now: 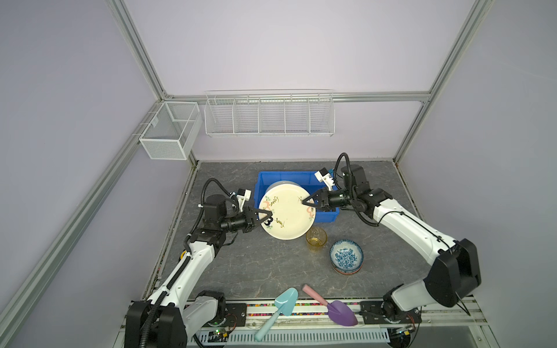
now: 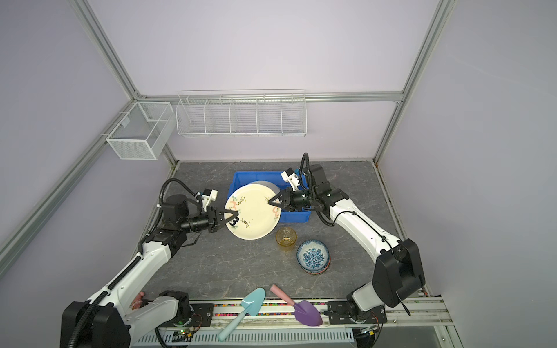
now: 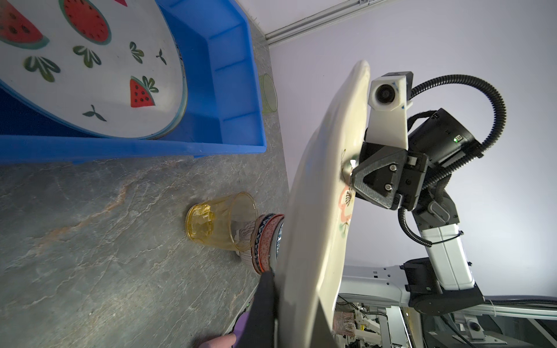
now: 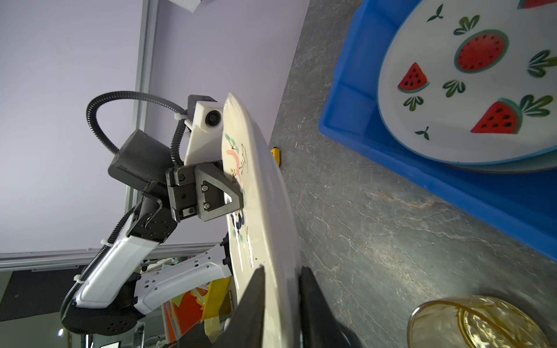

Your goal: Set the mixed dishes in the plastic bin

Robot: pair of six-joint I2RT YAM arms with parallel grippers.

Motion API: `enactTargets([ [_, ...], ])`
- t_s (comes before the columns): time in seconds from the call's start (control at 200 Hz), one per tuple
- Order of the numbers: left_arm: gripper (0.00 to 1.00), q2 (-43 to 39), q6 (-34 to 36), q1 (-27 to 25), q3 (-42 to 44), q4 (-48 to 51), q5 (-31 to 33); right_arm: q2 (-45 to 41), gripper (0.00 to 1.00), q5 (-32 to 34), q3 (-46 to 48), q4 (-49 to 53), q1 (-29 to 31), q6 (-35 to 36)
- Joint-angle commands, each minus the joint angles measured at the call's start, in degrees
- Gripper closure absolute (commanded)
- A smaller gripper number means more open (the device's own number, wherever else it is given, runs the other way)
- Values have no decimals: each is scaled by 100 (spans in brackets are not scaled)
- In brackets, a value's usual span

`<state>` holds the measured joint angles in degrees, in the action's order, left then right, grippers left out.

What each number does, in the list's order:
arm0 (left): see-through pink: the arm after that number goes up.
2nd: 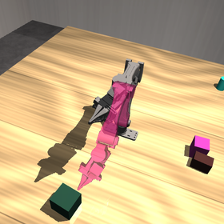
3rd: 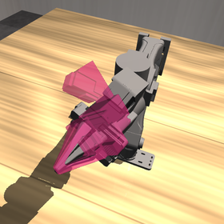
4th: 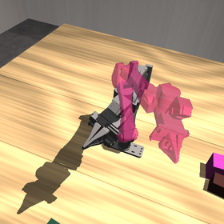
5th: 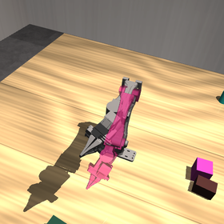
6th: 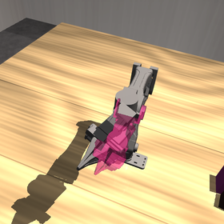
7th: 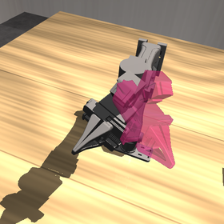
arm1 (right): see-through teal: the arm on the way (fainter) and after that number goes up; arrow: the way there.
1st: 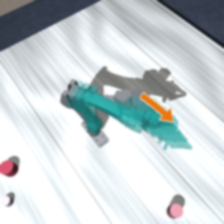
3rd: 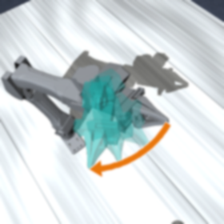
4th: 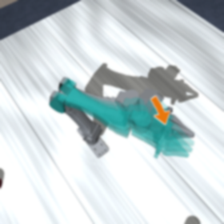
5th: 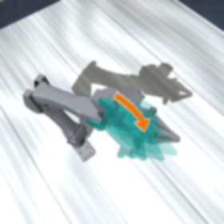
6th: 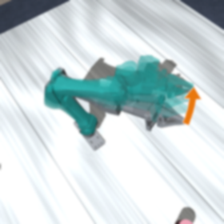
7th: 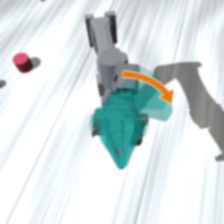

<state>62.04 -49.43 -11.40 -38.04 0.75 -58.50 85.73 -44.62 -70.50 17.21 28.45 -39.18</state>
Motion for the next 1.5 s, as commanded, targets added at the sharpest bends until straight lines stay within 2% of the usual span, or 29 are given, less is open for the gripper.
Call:
enactTargets([
  [0.0,100,66,-43,-25,-283,-498,-164,59,90,-261,1,-139,50,9],
  [0.04,100,104,-17,-29,-291,-484,-164,66,93,-248,1,-148,56,7],
  [0.265,100,196,293,-29,-351,-219,-70,107,93,-188,-47,-124,38,-6],
  [0.375,87,276,372,-29,-354,-155,-51,128,93,-115,-129,-65,39,-5],
  [0.41,79,298,386,-27,-360,-146,-47,144,93,-85,-156,-44,36,-14],
  [0.46,58,327,405,-29,-370,-138,-36,155,93,-37,-188,-26,32,-11],
  [0.53,36,374,451,-29,-381,-106,-25,177,93,38,-231,9,23,-21],
  [0.695,0,481,1044,19,-658,653,98,224,93,194,-336,27,-50,-71],
  [0.765,2,564,1413,183,-854,1116,155,268,93,311,-421,82,-100,-73],
  [0.905,2,781,2238,901,-1198,1944,149,406,93,597,-685,313,-182,-67],
  [0.955,2,854,2760,1047,-1374,2487,553,480,93,755,-807,427,-209,-39],
  [1.0,2,916,2943,1061,-1512,2818,978,569,93,845,-913,466,-223,-45],
  [1.495,2,851,3018,1061,-1399,2983,1380,2271,93,1085,-2460,283,-561,-218],
])
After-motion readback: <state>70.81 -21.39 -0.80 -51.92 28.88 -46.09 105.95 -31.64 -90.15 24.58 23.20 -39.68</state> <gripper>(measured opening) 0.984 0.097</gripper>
